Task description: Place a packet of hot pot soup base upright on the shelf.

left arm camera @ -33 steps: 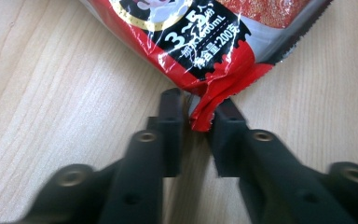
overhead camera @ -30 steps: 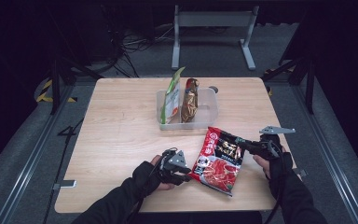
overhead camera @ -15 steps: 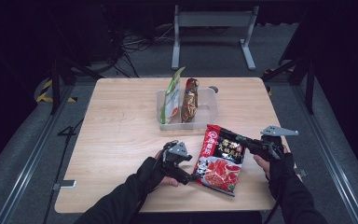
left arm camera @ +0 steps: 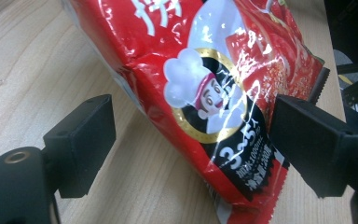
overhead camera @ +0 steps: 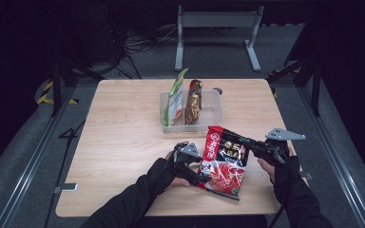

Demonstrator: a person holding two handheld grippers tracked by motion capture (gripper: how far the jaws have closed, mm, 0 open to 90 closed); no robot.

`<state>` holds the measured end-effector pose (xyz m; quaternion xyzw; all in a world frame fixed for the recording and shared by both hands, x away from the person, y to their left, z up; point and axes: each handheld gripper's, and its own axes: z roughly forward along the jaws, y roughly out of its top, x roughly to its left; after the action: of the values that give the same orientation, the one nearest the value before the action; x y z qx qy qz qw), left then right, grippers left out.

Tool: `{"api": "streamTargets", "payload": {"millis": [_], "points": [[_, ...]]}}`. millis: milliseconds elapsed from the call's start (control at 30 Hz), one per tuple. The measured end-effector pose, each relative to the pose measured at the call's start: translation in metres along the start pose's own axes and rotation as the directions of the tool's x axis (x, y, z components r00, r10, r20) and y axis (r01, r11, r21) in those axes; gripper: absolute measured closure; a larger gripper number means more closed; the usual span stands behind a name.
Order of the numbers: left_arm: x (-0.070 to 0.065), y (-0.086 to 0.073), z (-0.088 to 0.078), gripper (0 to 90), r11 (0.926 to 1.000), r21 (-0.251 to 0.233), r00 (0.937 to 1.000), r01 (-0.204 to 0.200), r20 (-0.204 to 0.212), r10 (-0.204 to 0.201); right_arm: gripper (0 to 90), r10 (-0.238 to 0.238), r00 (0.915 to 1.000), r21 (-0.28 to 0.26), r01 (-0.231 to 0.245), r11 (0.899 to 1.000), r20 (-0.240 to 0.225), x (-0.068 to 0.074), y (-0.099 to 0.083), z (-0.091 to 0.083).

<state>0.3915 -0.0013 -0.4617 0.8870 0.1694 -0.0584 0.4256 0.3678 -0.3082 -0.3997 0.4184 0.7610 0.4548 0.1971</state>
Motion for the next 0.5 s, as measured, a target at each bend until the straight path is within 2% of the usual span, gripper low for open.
{"api": "streamTargets", "payload": {"millis": [233, 500], "points": [[0.0, -0.001, 0.002, 16.0, 1.0, -0.005, 1.0, 0.002, 0.003, -0.002, 81.5, -0.026, 0.9997, -0.022, 0.026, 0.999, -0.004, 0.006, 0.003, -0.001], [0.003, 0.005, 0.003, 15.9, 0.9991, -0.04, 0.9998, 0.014, 0.015, -0.014, 81.3, -0.059, 0.9981, -0.047, 0.058, 0.997, -0.016, 0.012, 0.007, -0.003]]}}
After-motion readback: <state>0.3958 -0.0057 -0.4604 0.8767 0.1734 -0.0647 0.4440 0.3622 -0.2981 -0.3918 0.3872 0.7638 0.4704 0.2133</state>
